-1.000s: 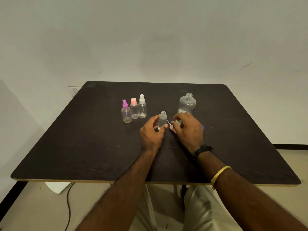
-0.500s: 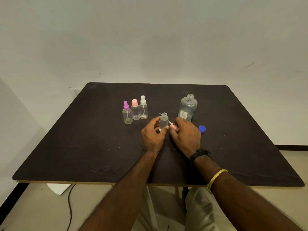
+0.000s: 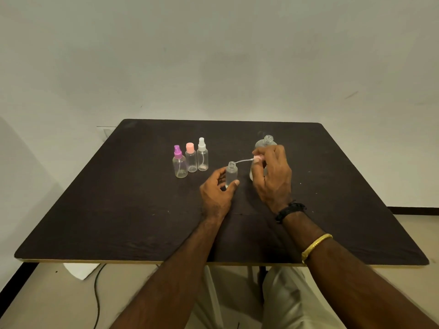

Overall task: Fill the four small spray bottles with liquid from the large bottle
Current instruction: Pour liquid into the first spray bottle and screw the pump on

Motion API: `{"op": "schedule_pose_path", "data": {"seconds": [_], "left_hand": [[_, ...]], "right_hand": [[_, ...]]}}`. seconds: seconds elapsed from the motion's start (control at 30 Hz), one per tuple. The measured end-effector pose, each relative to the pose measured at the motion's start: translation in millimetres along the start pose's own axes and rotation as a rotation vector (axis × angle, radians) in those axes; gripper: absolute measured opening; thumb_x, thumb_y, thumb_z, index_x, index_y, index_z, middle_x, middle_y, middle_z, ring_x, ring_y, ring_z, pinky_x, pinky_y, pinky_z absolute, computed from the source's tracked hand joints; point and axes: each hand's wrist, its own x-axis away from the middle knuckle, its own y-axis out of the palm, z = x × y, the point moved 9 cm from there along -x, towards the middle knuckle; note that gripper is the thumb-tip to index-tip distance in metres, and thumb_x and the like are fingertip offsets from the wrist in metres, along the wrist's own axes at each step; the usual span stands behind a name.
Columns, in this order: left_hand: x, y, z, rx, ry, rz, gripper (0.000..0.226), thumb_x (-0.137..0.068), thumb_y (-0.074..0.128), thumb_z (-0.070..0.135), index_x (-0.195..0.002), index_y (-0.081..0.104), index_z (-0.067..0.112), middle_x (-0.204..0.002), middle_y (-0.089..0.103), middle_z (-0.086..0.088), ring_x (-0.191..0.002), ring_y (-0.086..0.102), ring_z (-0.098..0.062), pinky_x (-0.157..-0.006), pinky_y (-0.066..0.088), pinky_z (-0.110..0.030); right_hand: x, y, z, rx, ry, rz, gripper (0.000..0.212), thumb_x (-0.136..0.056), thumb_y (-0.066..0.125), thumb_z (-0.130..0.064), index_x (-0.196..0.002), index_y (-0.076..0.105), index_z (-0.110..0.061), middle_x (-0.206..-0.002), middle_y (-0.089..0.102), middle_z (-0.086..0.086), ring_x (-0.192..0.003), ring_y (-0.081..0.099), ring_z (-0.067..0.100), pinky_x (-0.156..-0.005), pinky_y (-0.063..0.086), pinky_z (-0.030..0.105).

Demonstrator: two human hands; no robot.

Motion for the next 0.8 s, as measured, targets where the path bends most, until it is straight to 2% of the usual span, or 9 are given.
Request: {"op": "schedule_pose_path", "data": {"seconds": [0.1,0.2,0.3,0.43,0.5,0.6,0.8], "left_hand": [[0,0,1,0.005,0.003,-0.008,0.049,-0.084,0.084,0.017,-0.129,0.066,0.015,-0.112,0.069,0.012,-0.097,0.064,0.013,-0.084,0.054,-0.009],[0,0,2,0.004,0.016,-0.012,0.049,-0.084,0.083,0.019,-0.13,0.066,0.016,-0.116,0.071,0.008,-0.101,0.067,0.005,-0.088,0.056,-0.014],[0,1,1,0.021,0.024,-0.011,0.048,-0.084,0.084,0.018,-0.129,0.067,0.017,-0.117,0.073,0.004,-0.103,0.069,0.001,-0.09,0.058,-0.019],[1,1,2,0.036,0.045,-0.012,0.048,-0.082,0.085,0.017,-0.128,0.068,0.017,-0.115,0.074,0.006,-0.104,0.07,-0.001,-0.089,0.059,-0.021],[1,2,3,0.038,0.057,-0.023,0.048,-0.082,0.085,0.015,-0.127,0.068,0.016,-0.115,0.074,0.007,-0.104,0.07,-0.002,-0.091,0.06,-0.023],[1,3,3,0.036,0.068,-0.028,0.049,-0.082,0.085,0.014,-0.128,0.069,0.015,-0.116,0.075,0.005,-0.105,0.071,-0.004,-0.092,0.06,-0.027],[0,2,4,0.029,0.1,-0.022,0.047,-0.084,0.084,0.018,-0.128,0.069,0.013,-0.115,0.075,0.002,-0.103,0.072,-0.007,-0.09,0.061,-0.029]], "right_hand": [[1,-2,0,0.001,0.007,0.007,0.018,-0.096,0.05,-0.012,-0.104,0.063,-0.003,-0.106,0.054,0.009,-0.089,0.049,0.005,-0.077,0.041,0.004],[1,-4,-3,-0.018,0.001,0.011,0.021,-0.096,0.048,-0.014,-0.105,0.063,-0.002,-0.107,0.053,0.01,-0.09,0.048,0.003,-0.077,0.04,0.004],[0,0,-7,-0.026,-0.024,-0.029,0.019,-0.097,0.048,-0.014,-0.105,0.062,-0.004,-0.107,0.053,0.008,-0.088,0.049,0.004,-0.074,0.043,0.008],[1,11,-12,-0.015,-0.078,-0.108,0.015,-0.097,0.055,-0.009,-0.11,0.062,-0.008,-0.106,0.056,0.005,-0.087,0.054,0.009,-0.07,0.052,0.022],[2,17,-12,-0.037,-0.078,-0.133,0.021,-0.097,0.059,-0.01,-0.118,0.061,-0.009,-0.106,0.06,0.004,-0.091,0.057,0.011,-0.074,0.053,0.023],[1,26,-9,-0.114,-0.027,-0.195,0.031,-0.097,0.063,-0.011,-0.128,0.058,-0.013,-0.112,0.065,0.001,-0.1,0.061,0.008,-0.086,0.05,0.016],[0,42,-3,-0.11,-0.005,-0.302,0.031,-0.099,0.058,-0.012,-0.13,0.059,-0.016,-0.117,0.066,0.0,-0.104,0.061,0.006,-0.093,0.053,0.024]]}}
